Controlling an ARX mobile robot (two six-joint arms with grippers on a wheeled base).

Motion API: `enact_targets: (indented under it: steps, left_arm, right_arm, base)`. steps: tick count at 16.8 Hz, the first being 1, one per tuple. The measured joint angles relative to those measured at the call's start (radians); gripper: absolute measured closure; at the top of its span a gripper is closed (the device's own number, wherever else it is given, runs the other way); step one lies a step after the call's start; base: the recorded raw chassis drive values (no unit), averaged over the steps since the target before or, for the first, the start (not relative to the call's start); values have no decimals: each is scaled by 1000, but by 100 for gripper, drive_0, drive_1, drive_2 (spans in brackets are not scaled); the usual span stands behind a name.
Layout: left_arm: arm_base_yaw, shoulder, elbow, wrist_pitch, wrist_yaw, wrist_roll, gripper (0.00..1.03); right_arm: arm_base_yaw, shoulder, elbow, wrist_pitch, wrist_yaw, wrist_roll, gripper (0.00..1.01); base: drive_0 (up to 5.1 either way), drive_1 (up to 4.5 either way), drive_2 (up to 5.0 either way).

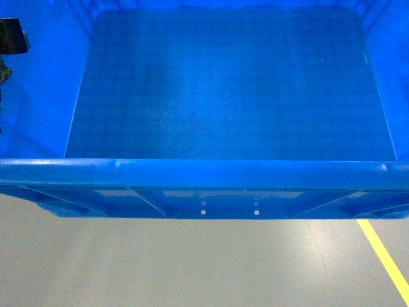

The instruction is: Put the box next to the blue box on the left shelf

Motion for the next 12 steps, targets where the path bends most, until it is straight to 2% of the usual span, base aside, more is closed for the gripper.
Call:
enact_targets:
  steps: [12]
  left_arm:
    - [0,0,0,0,-1,0,85]
  right_arm:
    - [0,0,0,1,0,-3,80]
  base:
    - [3,433,-427]
